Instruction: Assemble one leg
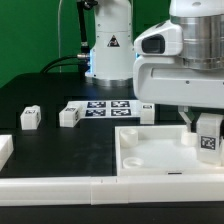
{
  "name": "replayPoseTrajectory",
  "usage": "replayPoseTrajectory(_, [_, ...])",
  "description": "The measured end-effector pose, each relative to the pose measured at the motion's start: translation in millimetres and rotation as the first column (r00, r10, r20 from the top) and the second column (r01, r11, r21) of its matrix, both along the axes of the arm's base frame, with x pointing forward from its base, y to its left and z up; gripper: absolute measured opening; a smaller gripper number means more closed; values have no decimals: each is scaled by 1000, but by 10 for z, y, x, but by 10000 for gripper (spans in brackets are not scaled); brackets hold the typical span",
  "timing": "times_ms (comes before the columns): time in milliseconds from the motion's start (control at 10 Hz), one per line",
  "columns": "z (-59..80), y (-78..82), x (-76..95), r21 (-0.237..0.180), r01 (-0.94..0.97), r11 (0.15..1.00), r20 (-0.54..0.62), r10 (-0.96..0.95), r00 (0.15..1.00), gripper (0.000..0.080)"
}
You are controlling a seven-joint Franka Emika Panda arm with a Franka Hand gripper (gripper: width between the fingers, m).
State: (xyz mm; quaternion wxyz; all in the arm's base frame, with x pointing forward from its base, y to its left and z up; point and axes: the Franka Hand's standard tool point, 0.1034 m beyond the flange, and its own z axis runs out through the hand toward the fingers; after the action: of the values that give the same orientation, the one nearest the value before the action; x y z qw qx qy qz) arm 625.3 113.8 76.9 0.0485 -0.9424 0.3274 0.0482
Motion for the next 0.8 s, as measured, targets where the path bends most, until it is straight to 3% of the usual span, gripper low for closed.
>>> replayPoseTrajectory(200, [1, 3, -6, -35, 294, 955, -18, -295, 955, 292])
replayPoseTrajectory(500, [-1, -2, -3, -58, 514, 856, -33, -516, 856, 292])
replayPoseTrajectory(600, [-3, 0, -4, -58, 511, 858, -33, -513, 858, 382])
replayPoseTrajectory(700, [-3, 2, -4, -57, 502, 863, -33, -504, 863, 382])
replayPoseTrajectory(800, [-3, 3, -5, -52, 450, 892, -29, -451, 892, 559])
